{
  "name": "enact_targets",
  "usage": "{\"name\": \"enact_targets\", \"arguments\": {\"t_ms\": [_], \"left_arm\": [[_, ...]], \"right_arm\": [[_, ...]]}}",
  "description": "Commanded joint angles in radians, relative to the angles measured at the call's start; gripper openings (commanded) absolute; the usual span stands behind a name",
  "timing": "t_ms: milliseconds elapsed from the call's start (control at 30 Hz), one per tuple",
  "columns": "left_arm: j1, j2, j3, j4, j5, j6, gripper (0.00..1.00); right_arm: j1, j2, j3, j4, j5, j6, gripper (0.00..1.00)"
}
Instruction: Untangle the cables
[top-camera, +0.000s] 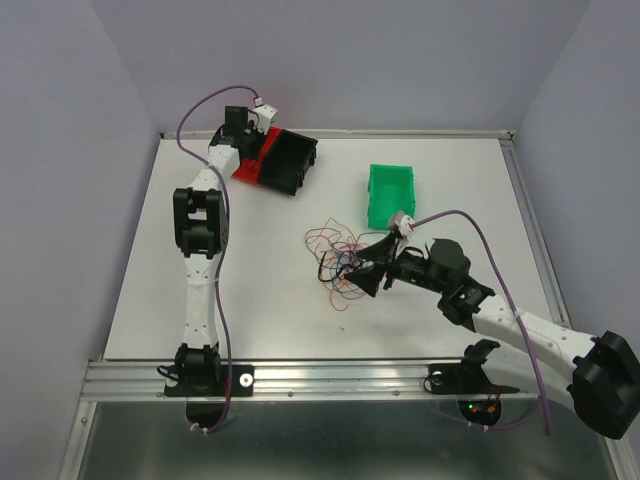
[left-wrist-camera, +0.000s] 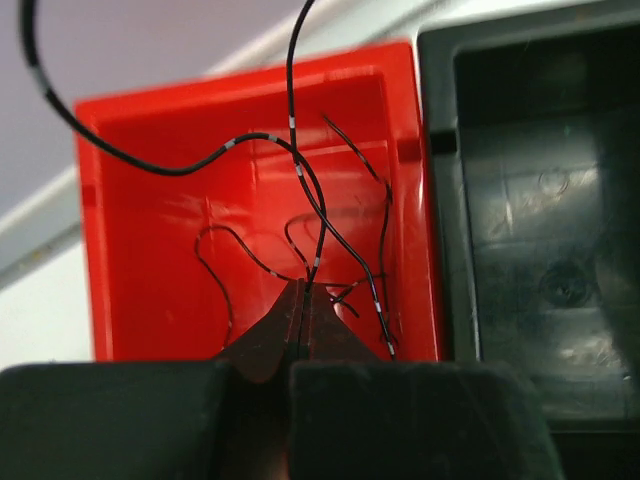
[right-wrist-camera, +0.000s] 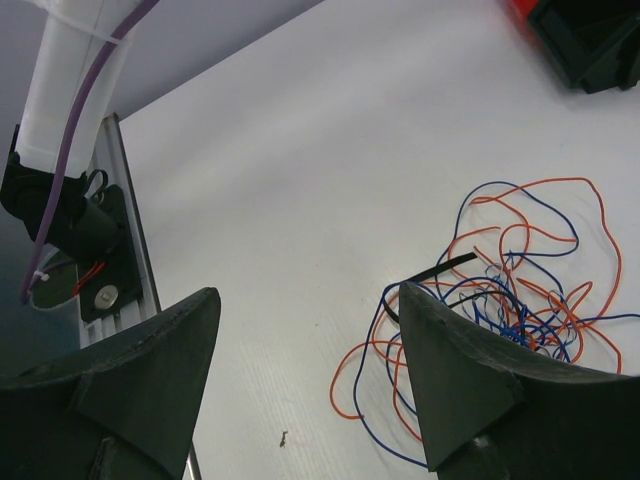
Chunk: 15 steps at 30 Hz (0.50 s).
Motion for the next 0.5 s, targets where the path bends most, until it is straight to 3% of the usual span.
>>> {"name": "enact_targets", "arguments": {"t_ms": [0, 467], "left_arm": [[0.017, -0.02, 0.07, -0.066, -0.055, 0.014, 0.0], [0.017, 0.037, 0.122, -0.153, -0.097, 0.004, 0.0]], "right_arm": [[0.006, -0.021, -0.019, 0.057, 0.008, 0.002, 0.77], [0.006, -0.011, -0.015, 0.06, 0.003, 0.009, 0.76]]}}
